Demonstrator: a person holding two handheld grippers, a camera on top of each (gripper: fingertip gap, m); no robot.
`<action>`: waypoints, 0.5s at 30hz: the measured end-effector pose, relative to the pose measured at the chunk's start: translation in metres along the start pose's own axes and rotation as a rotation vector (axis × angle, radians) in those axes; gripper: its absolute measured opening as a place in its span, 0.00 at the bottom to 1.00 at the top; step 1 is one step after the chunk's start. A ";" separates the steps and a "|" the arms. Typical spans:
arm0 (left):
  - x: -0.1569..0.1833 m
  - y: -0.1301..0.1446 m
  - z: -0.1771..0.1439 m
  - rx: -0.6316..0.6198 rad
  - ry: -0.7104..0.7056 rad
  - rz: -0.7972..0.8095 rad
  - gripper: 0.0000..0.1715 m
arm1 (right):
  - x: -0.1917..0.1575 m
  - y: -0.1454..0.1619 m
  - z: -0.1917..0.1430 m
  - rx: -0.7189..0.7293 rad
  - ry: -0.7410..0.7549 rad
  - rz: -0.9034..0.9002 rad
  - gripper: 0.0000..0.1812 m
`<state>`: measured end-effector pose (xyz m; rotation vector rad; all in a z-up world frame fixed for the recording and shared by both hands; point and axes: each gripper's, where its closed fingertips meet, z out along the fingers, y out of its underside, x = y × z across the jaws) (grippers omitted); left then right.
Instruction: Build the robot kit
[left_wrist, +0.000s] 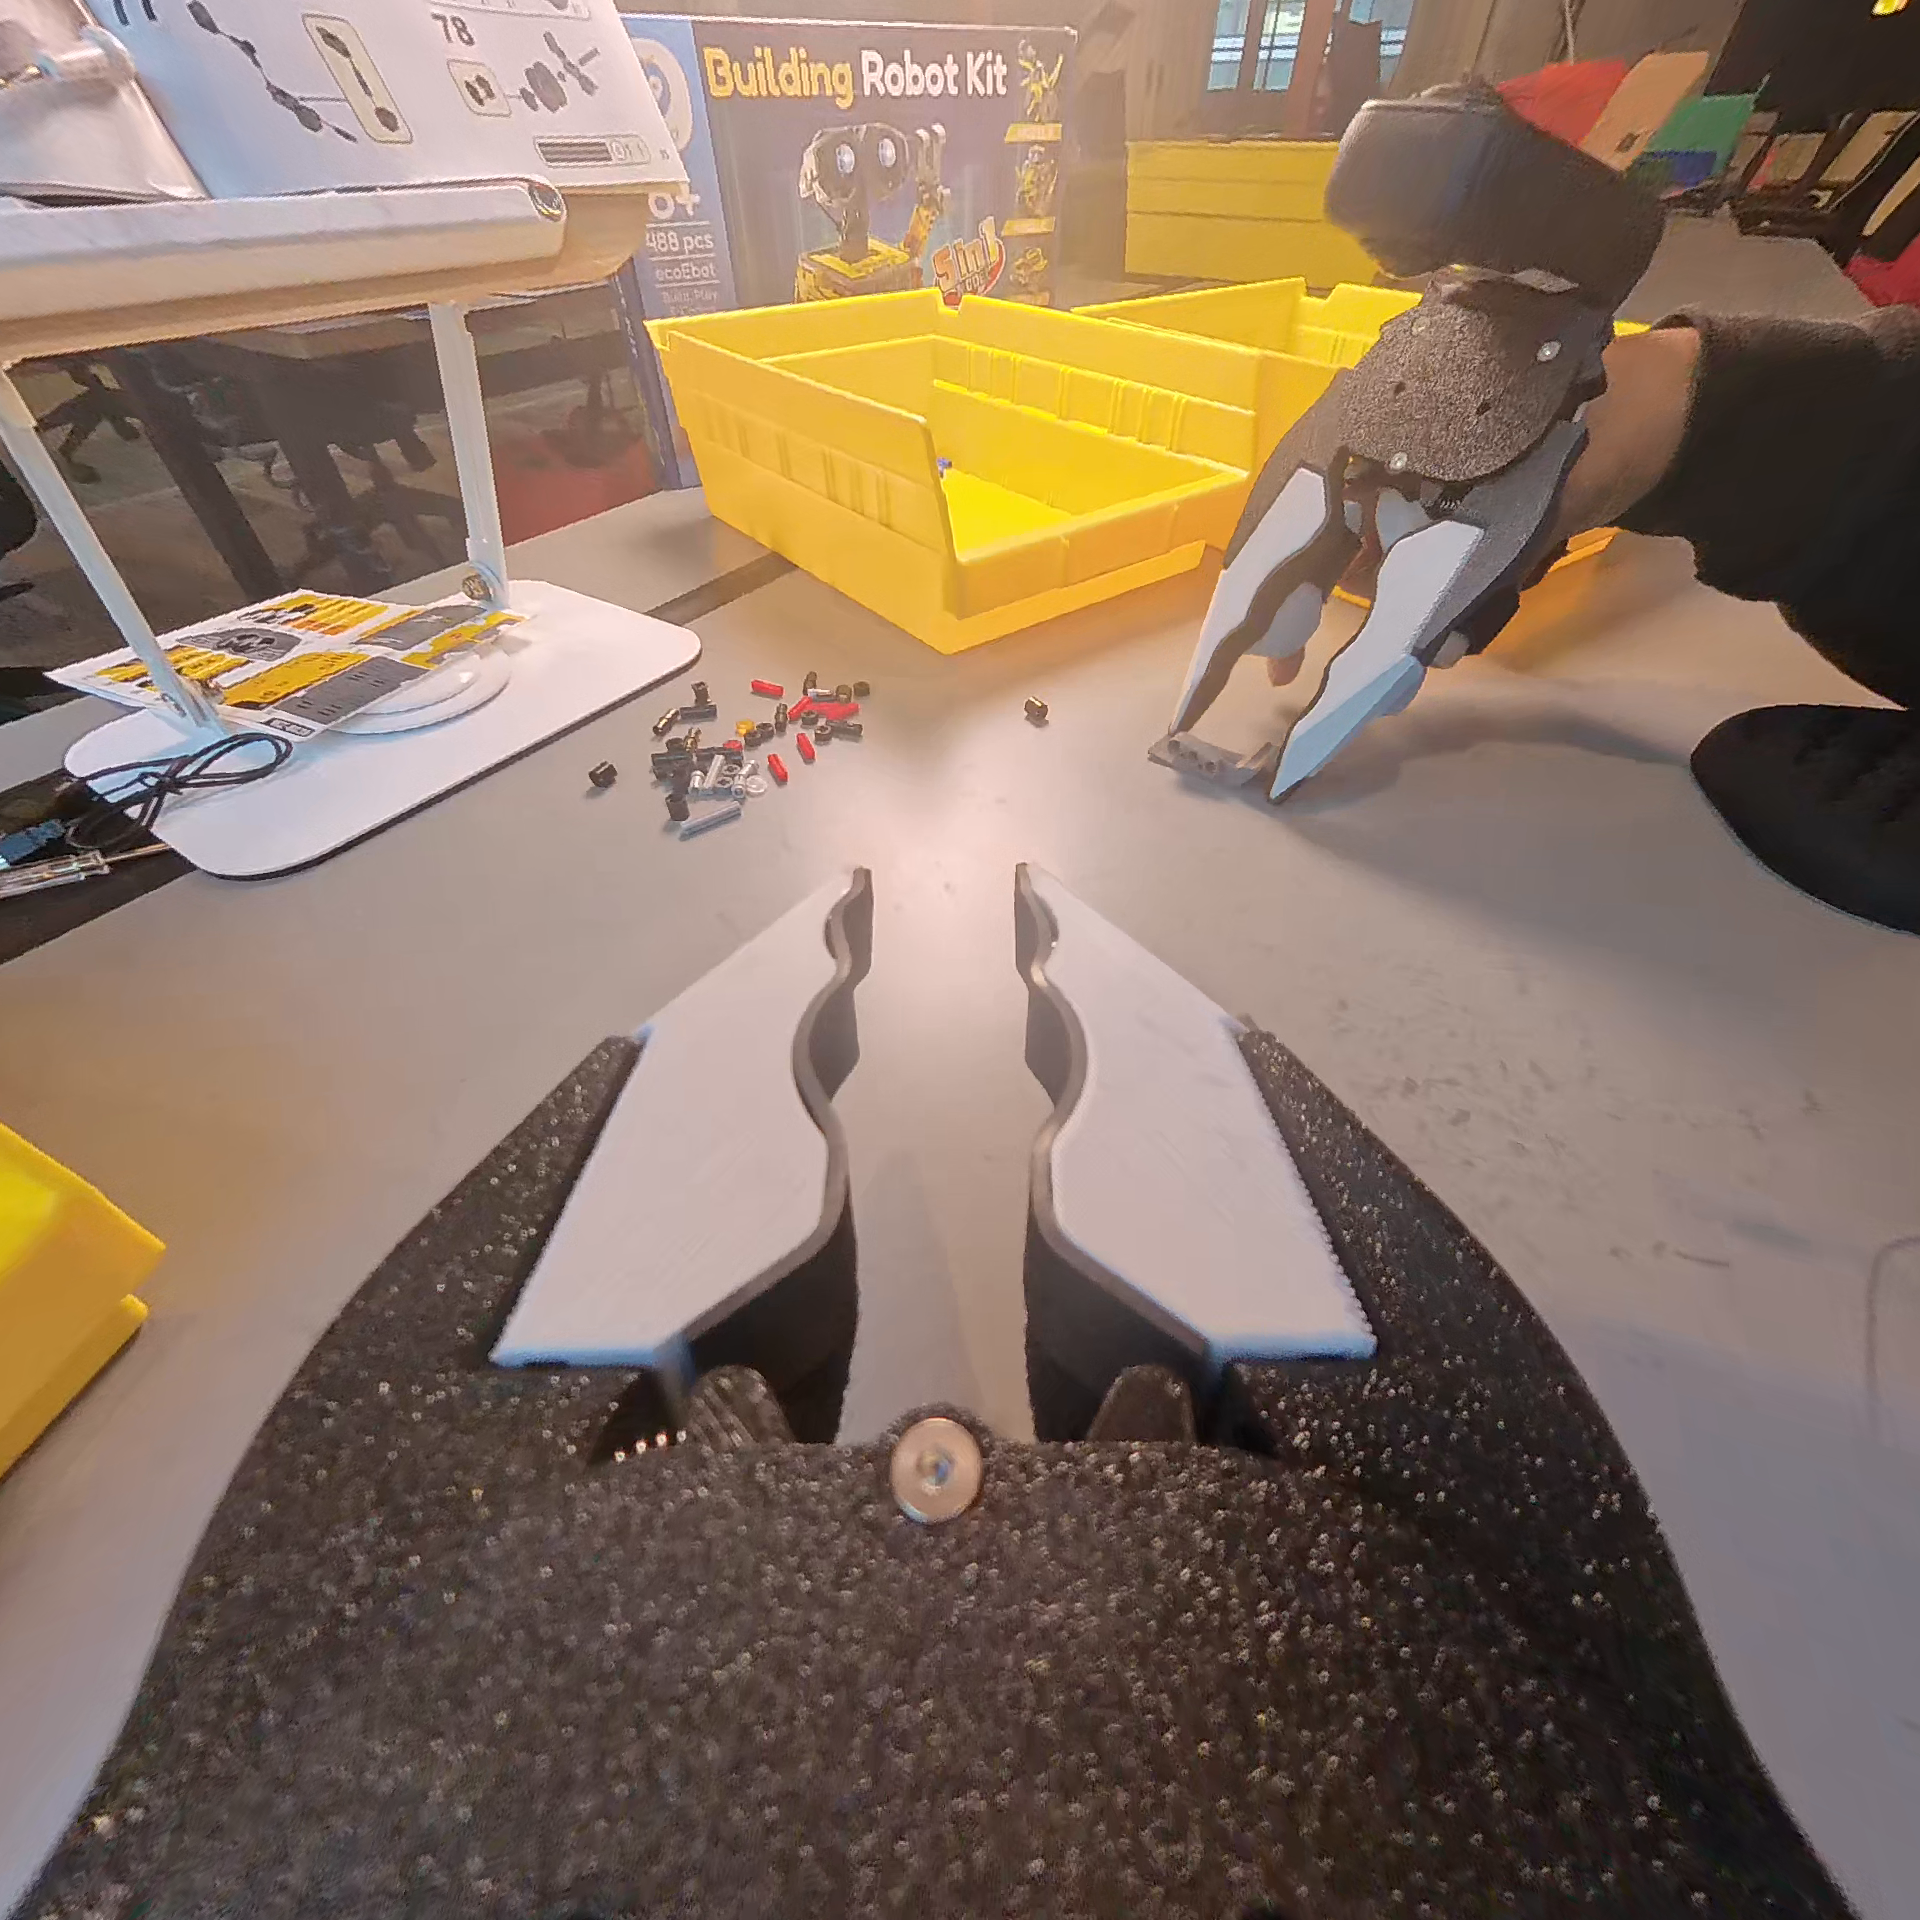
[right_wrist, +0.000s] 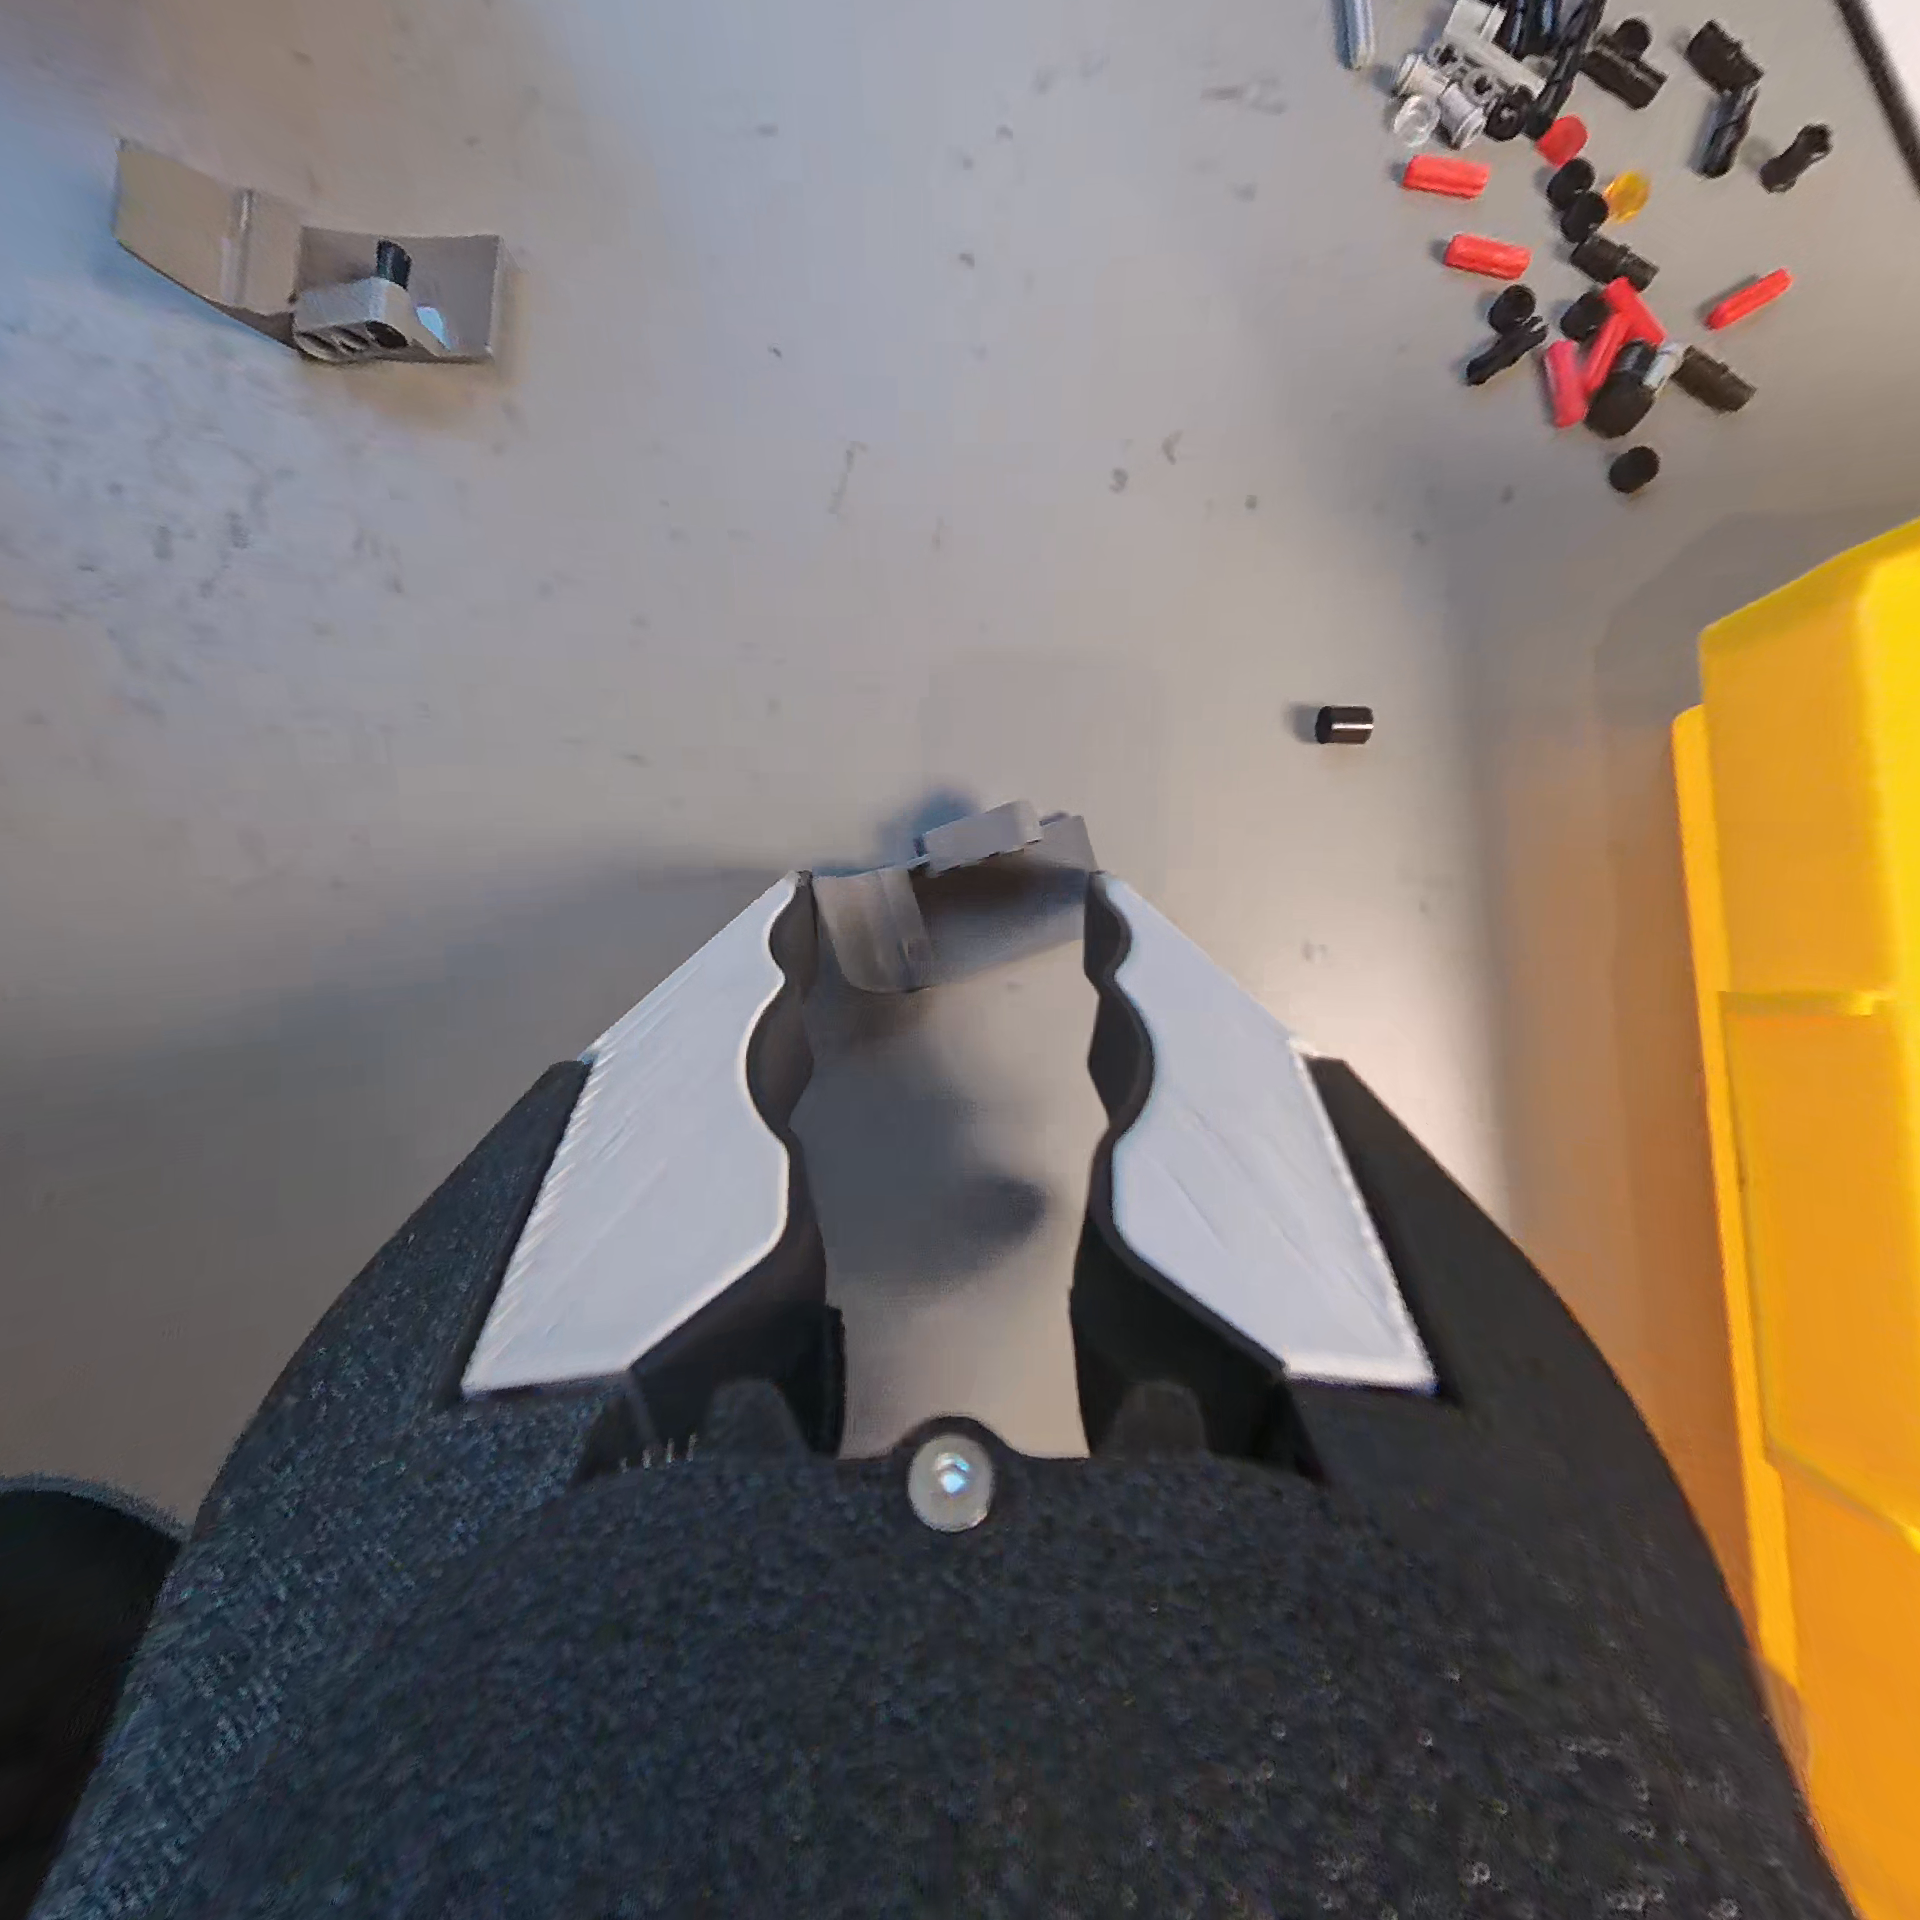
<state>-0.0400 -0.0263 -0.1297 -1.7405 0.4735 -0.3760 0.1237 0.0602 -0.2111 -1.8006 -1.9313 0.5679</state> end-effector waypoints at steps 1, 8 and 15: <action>0.001 0.000 0.000 -0.003 0.003 0.001 0.15 | -0.001 0.002 0.001 -0.006 -0.011 0.003 0.26; 0.005 0.003 0.002 -0.020 0.013 0.023 0.16 | -0.038 -0.004 0.000 -0.046 -0.119 -0.056 0.13; 0.009 0.005 0.004 -0.037 0.018 0.054 0.16 | -0.070 -0.003 0.000 -0.089 -0.227 -0.098 0.13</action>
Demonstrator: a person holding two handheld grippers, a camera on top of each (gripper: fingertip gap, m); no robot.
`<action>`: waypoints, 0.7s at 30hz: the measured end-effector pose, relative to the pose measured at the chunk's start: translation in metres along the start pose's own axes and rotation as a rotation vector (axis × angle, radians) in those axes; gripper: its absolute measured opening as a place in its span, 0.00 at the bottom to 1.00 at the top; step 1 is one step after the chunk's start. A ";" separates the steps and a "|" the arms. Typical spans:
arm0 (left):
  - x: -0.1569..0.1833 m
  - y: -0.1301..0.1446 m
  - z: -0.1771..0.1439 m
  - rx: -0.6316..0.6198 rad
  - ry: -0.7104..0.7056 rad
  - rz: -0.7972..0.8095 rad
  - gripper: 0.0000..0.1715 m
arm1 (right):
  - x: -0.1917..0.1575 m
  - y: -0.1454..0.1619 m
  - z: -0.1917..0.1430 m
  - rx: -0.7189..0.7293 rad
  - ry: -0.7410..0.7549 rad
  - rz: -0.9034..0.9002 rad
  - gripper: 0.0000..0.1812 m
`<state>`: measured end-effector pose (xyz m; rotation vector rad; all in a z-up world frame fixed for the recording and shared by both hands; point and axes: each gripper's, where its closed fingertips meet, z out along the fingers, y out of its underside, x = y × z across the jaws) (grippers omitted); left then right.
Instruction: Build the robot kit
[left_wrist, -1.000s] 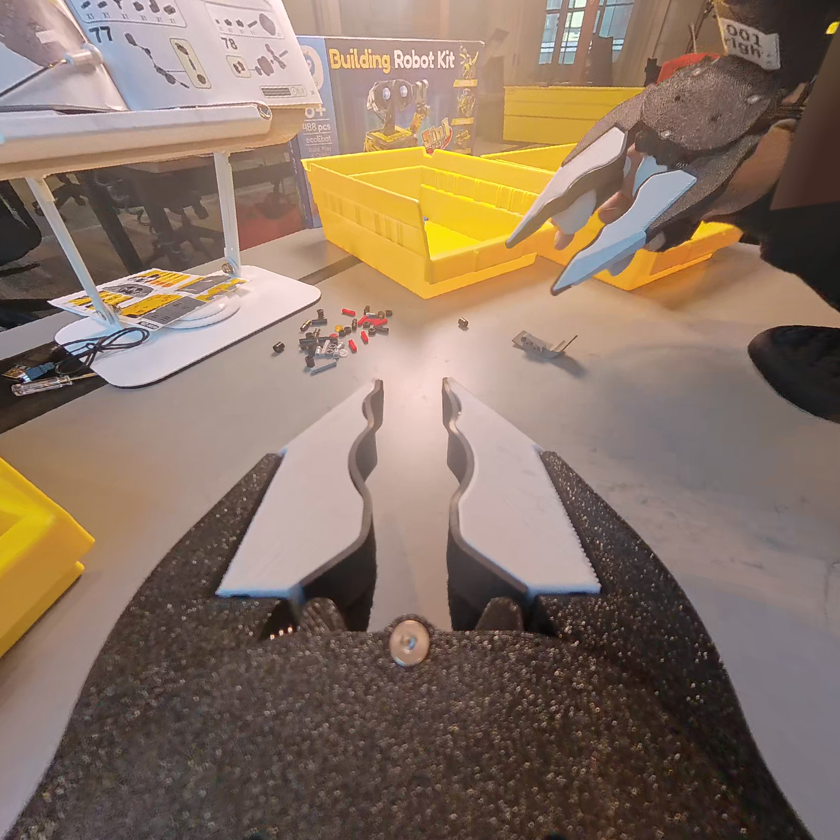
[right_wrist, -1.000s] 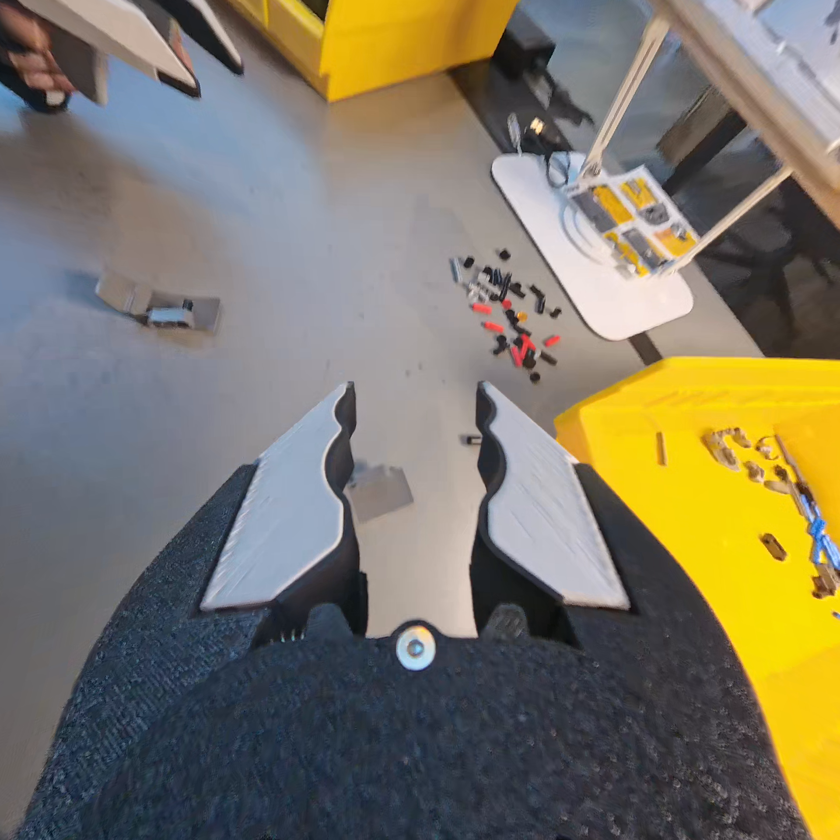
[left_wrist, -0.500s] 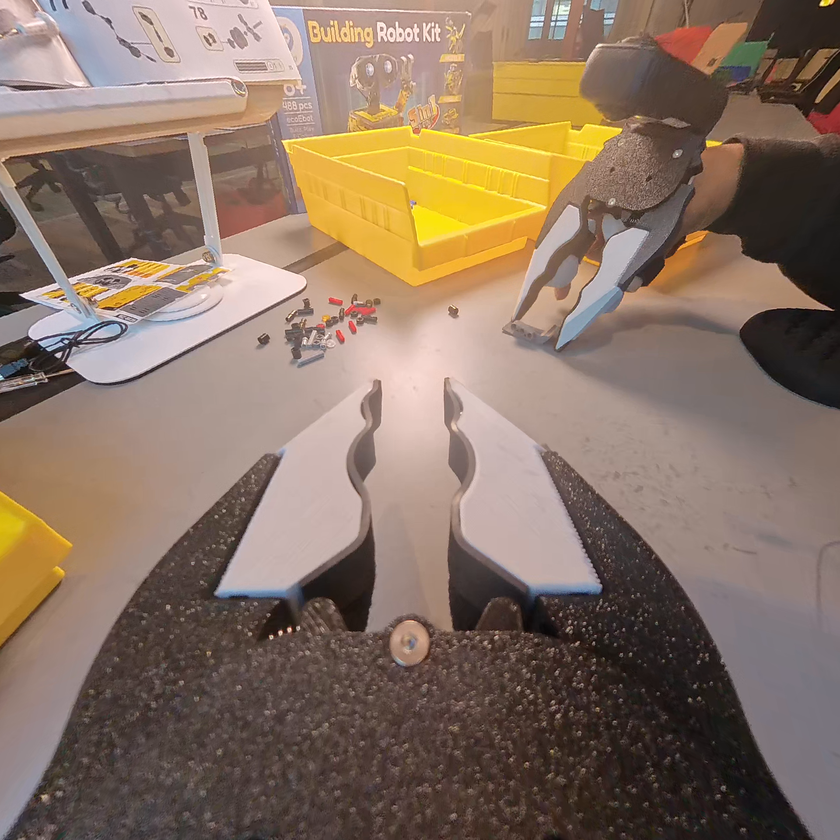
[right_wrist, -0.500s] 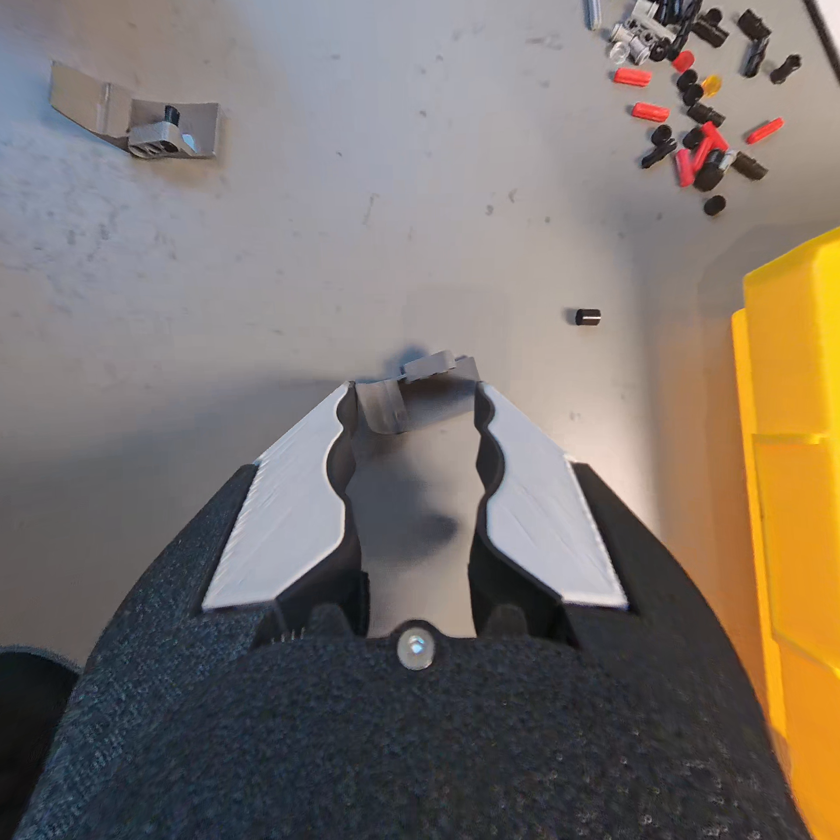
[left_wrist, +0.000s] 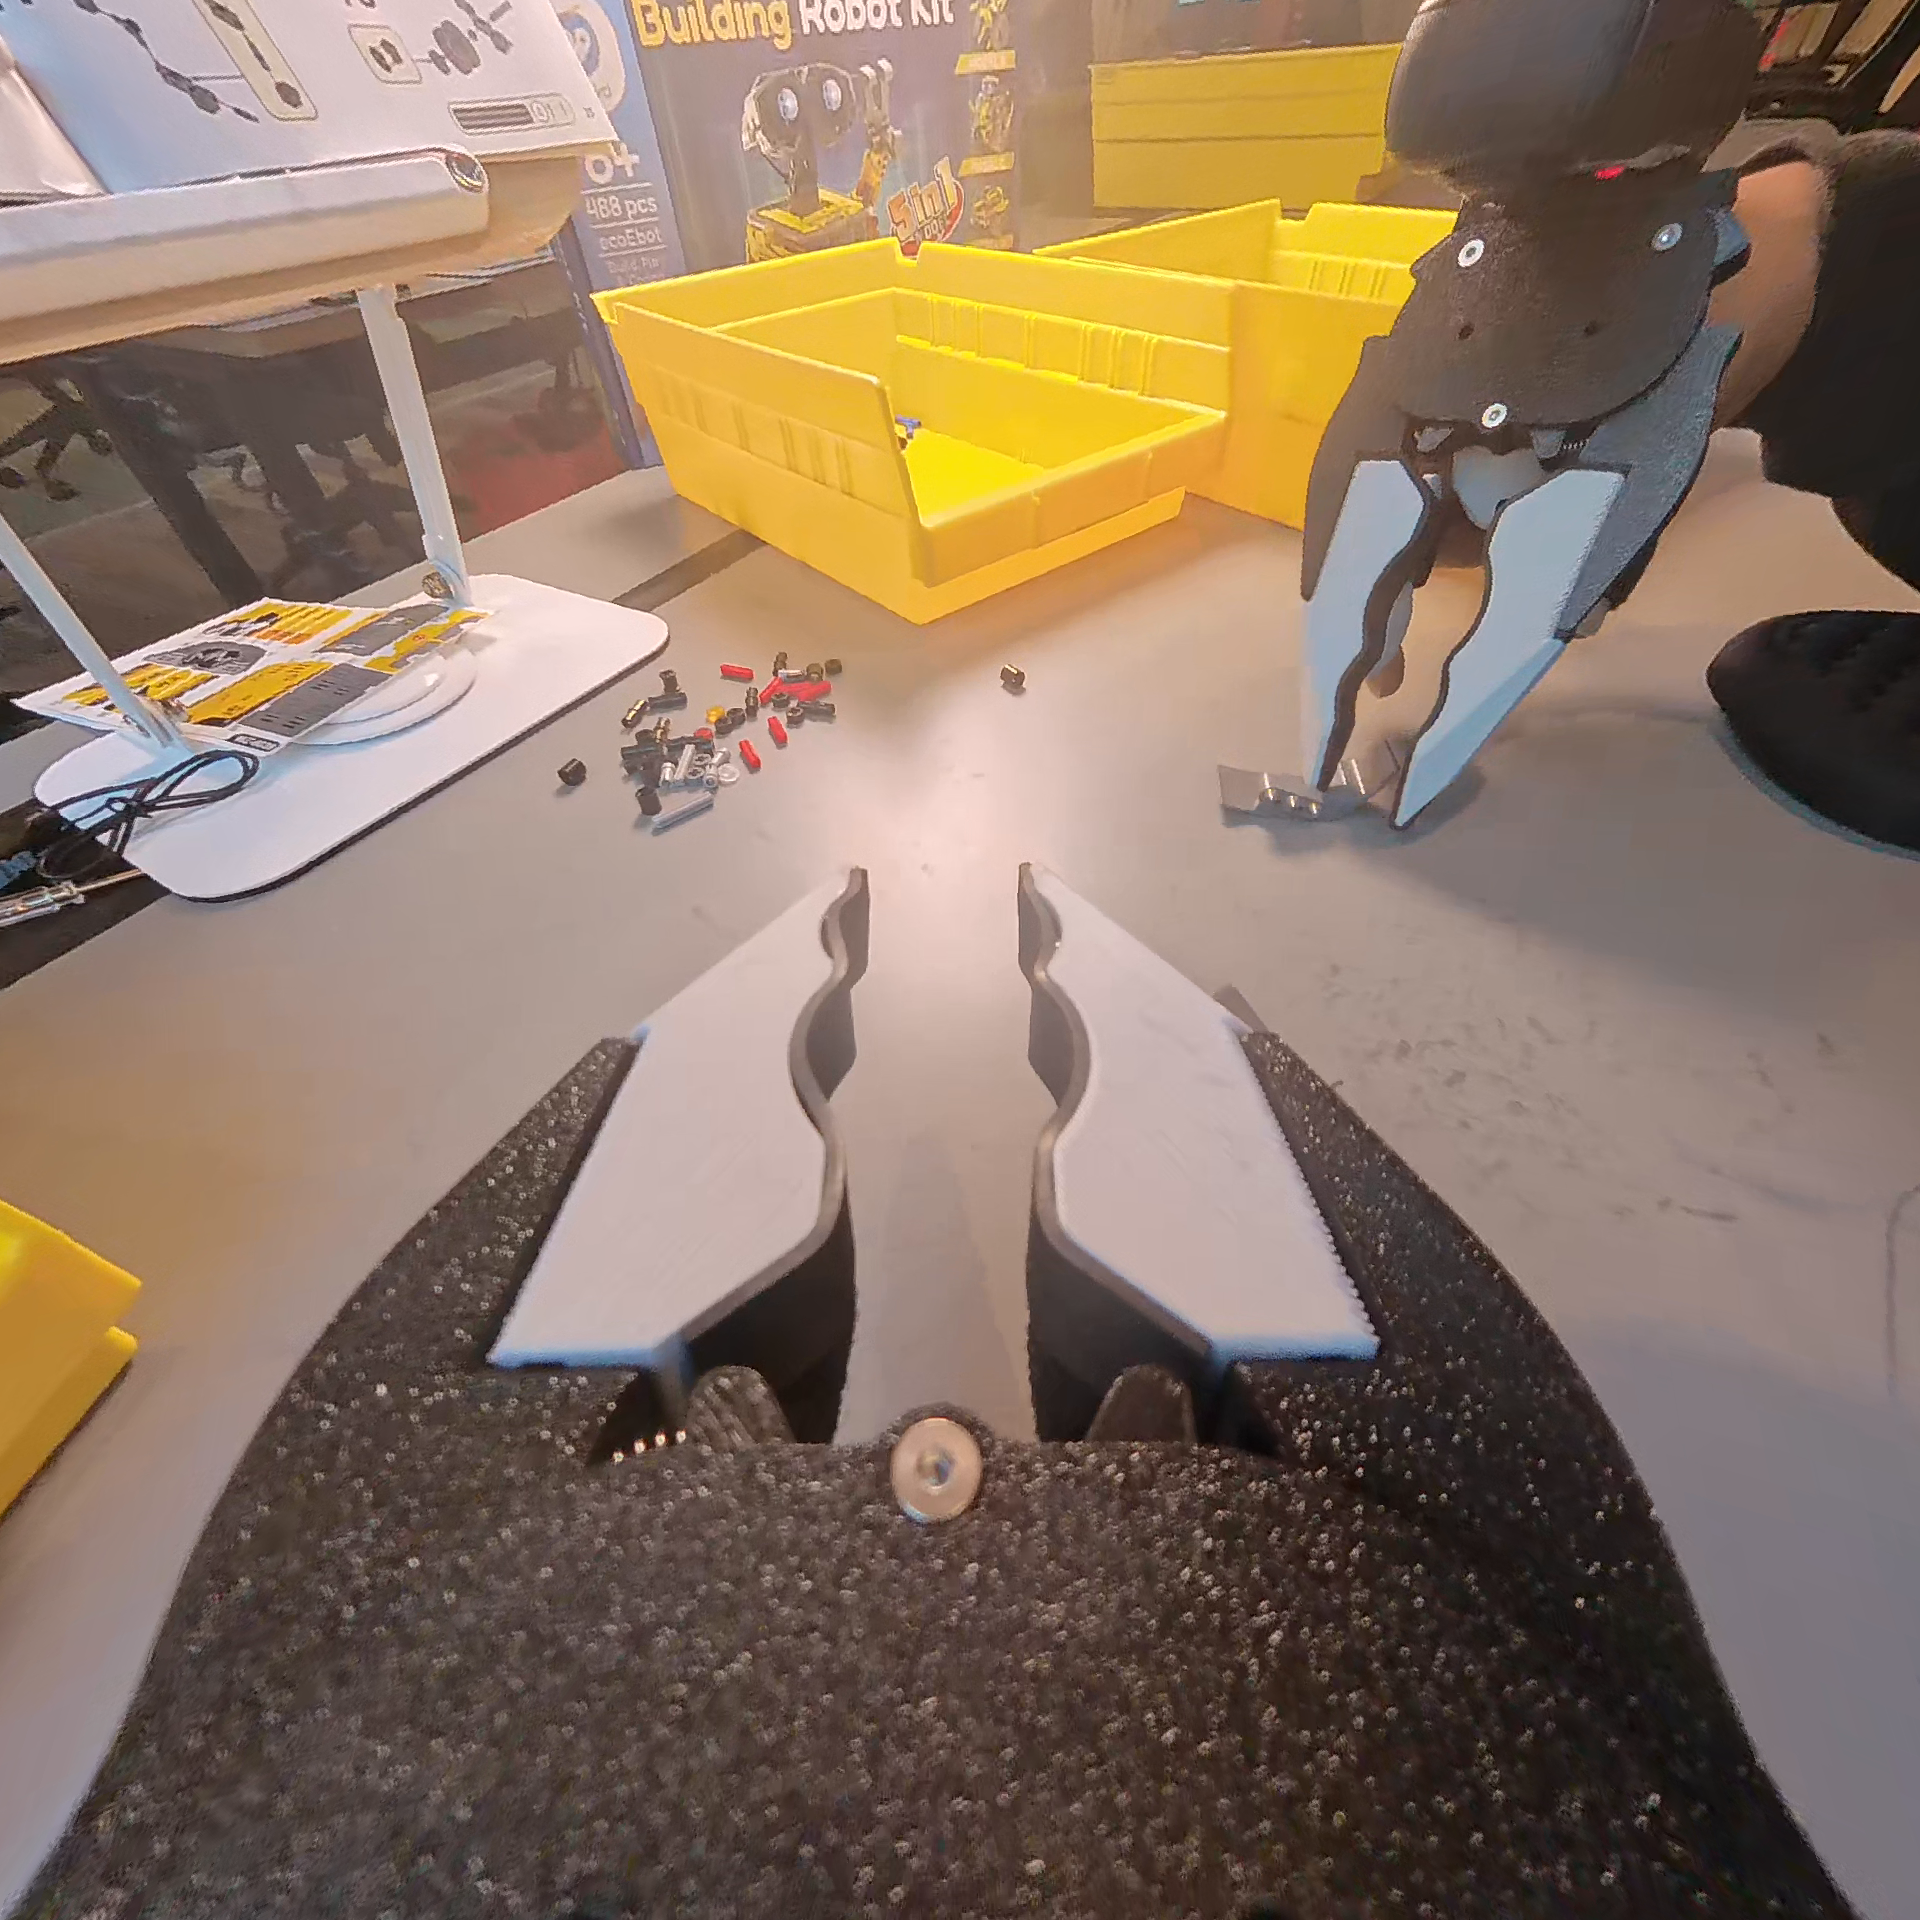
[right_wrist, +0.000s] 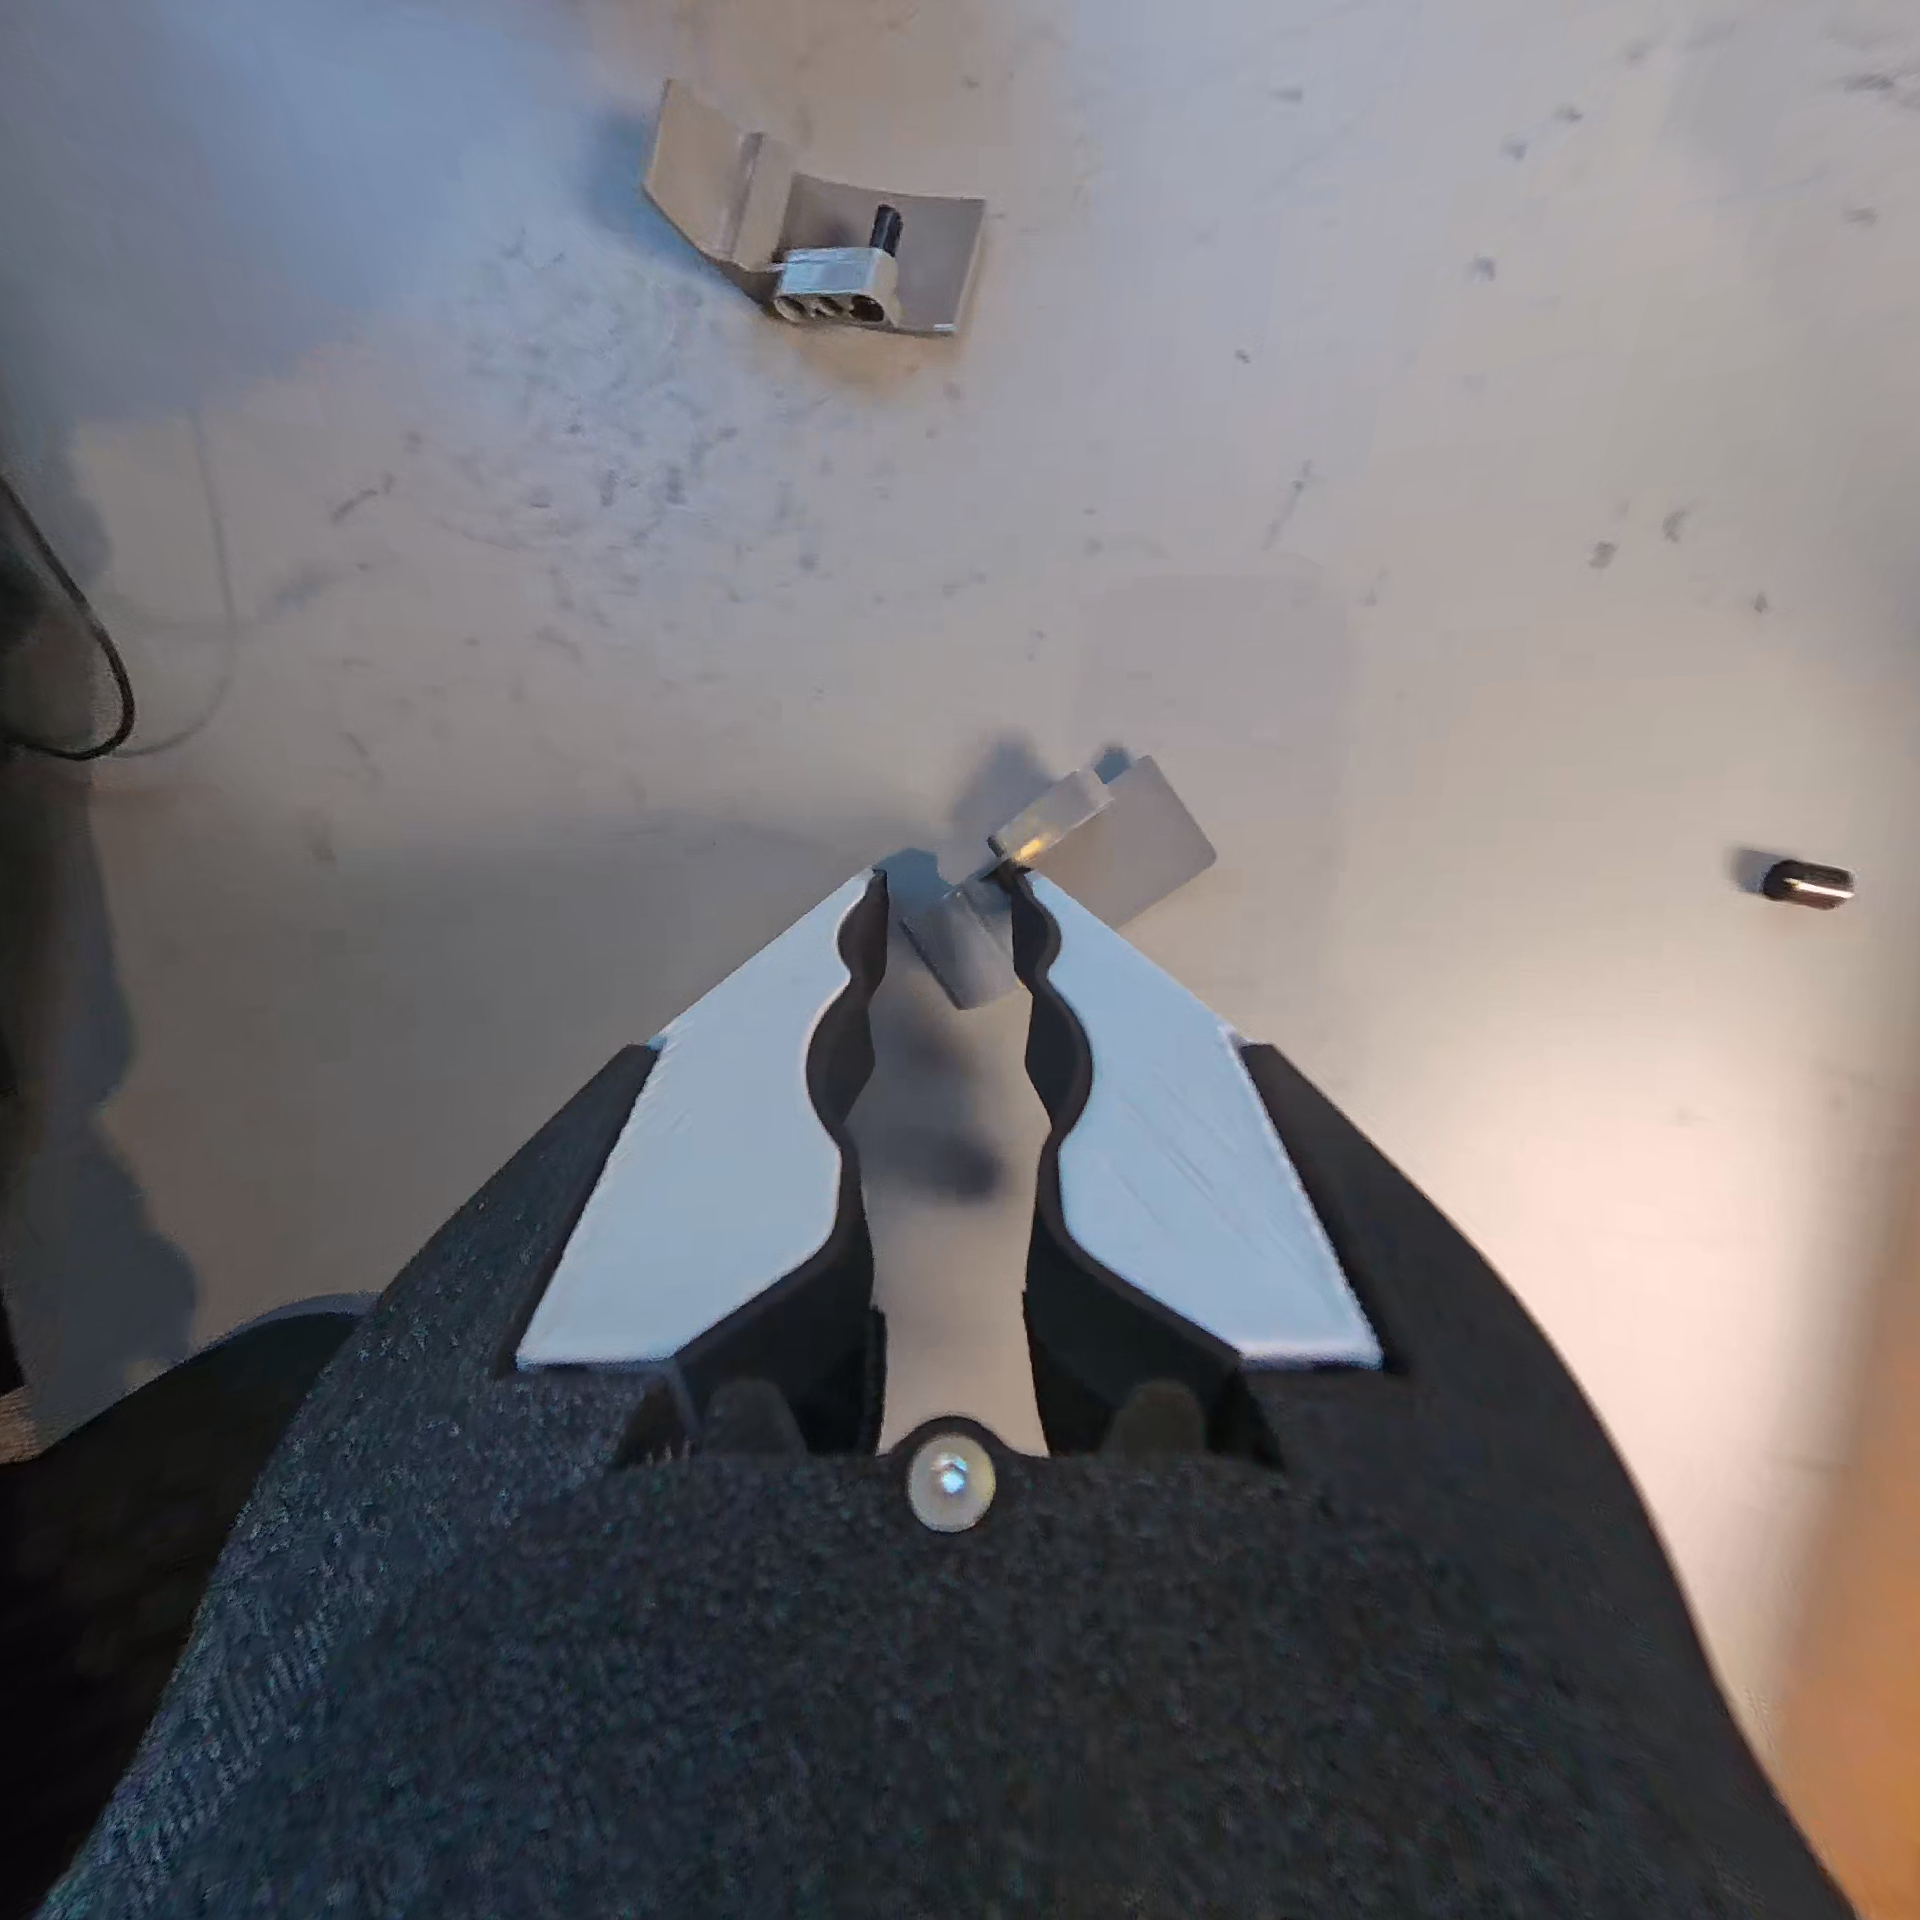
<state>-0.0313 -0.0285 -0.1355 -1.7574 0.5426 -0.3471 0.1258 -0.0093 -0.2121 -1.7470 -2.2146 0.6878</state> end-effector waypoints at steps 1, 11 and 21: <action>0.001 0.000 0.000 -0.003 0.002 0.005 0.16 | -0.003 0.000 0.000 -0.002 -0.012 0.001 0.13; 0.004 0.002 0.002 -0.019 0.005 0.032 0.16 | -0.013 -0.009 -0.016 0.067 -0.049 -0.024 0.17; 0.006 0.004 0.003 -0.029 0.006 0.043 0.16 | -0.025 0.003 -0.008 0.001 -0.095 -0.060 0.14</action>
